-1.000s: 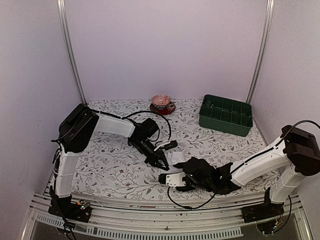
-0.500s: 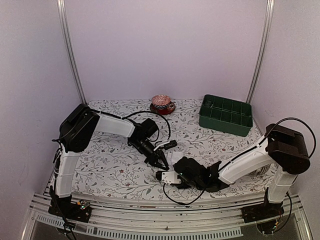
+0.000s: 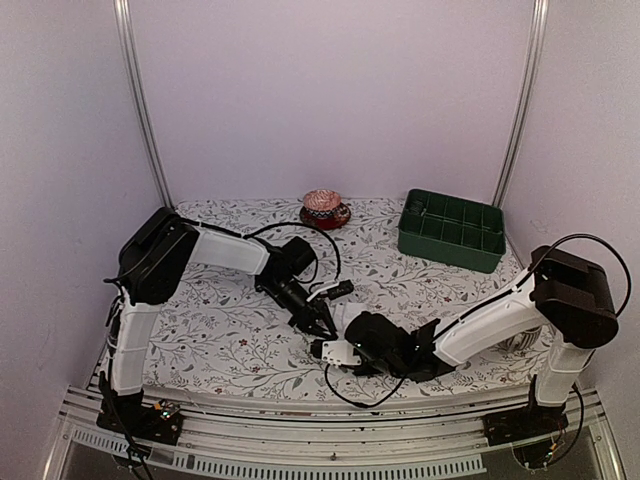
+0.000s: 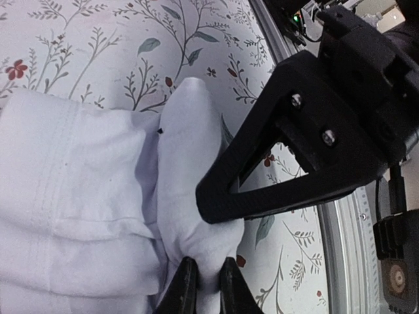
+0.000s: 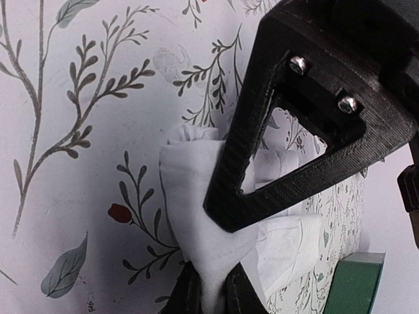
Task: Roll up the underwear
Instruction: Roll the underwear at the center of the board.
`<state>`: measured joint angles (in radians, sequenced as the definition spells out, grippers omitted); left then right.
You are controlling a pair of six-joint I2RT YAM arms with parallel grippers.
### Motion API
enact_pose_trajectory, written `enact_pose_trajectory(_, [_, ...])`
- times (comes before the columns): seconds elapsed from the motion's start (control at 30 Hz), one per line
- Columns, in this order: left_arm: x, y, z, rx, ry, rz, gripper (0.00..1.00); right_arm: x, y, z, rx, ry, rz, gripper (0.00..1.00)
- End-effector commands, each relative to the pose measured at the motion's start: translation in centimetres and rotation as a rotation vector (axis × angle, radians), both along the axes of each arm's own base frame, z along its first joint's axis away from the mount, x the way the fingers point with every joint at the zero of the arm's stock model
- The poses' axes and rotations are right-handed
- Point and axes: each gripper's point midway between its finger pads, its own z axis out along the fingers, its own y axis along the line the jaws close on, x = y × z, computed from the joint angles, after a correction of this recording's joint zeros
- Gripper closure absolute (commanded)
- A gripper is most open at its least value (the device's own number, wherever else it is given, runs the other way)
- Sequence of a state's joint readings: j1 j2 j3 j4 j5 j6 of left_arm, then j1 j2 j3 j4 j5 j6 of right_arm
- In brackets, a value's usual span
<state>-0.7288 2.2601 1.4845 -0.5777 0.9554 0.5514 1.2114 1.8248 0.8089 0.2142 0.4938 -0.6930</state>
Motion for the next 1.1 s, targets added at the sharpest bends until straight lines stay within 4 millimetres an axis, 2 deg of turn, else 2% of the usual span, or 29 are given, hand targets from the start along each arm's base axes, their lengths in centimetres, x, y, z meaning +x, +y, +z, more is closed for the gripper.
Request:
enact_pose_trajectory(0.0, [-1.0,4.0,-5.4,0.231,0.011,0.026,0.78,0.3,-1.0,-1.5,-0.036,0.062,-0.032,0.95])
enact_pose_trajectory(0.2, [-0.7,3.9,-3.6,0.179,-0.058,0.033,0.32,0.2,-0.9,-1.0,0.002,0.107,-0.030,0.96])
enact_pose_trajectory(0.37, [0.1,3.8,-1.5,0.117,-0.156,0.053,0.14,0.0,-0.7,-0.7,0.031,0.164,-0.025,0.96])
enact_pose_trajectory(0.5, [1.4,3.7,1.0,0.048,-0.291,0.105,0.09,-0.3,-0.5,-0.8,0.050,0.245,-0.020,0.96])
enact_pose_trajectory(0.53, [1.4,4.0,0.9,0.042,-0.320,0.117,0.07,-0.4,-0.4,-0.9,0.052,0.268,-0.023,0.96])
enact_pose_trajectory(0.6, [2.3,4.2,3.2,-0.015,-0.441,0.162,0.05,-0.5,-0.5,-1.0,0.053,0.315,-0.029,0.96])
enact_pose_trajectory(0.8, [3.1,5.6,7.1,-0.150,-0.735,0.240,0.03,-1.1,-0.2,-1.3,0.071,0.465,-0.036,0.96])
enact_pose_trajectory(0.93, [2.2,6.1,8.4,-0.211,-0.875,0.223,0.06,-1.6,0.3,-1.3,0.084,0.586,-0.027,0.96])
enact_pose_trajectory(1.0, [1.5,6.2,8.4,-0.220,-0.946,0.205,0.07,-2.0,0.8,-1.0,0.098,0.668,-0.021,0.96])
enact_pose_trajectory(1.07, [0.0,6.2,7.7,-0.222,-1.024,0.153,0.09,-2.4,1.2,-0.8,0.114,0.770,-0.017,0.95])
